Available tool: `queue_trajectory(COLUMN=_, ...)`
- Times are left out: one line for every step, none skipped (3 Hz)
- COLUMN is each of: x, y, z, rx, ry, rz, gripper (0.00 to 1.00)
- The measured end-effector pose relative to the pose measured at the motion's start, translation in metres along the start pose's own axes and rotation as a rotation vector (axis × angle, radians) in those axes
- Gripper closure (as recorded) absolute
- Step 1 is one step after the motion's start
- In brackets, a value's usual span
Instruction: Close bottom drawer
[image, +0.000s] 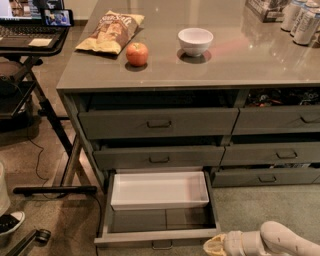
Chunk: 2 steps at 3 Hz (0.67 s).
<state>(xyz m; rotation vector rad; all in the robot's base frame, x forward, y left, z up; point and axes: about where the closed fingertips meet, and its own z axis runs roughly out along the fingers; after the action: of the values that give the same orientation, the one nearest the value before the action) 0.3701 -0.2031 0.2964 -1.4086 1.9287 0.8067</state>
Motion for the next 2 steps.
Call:
queue_trajectory(x=0.015, y=0.001, z=0.016, rx=-0.015, ry=-0.011, rz=-0.002, gripper=1.00)
queue_trajectory(x=0.045, y=-0.002, z=0.042, rx=-0.036, ry=-0.039, rz=-0.012, gripper=1.00)
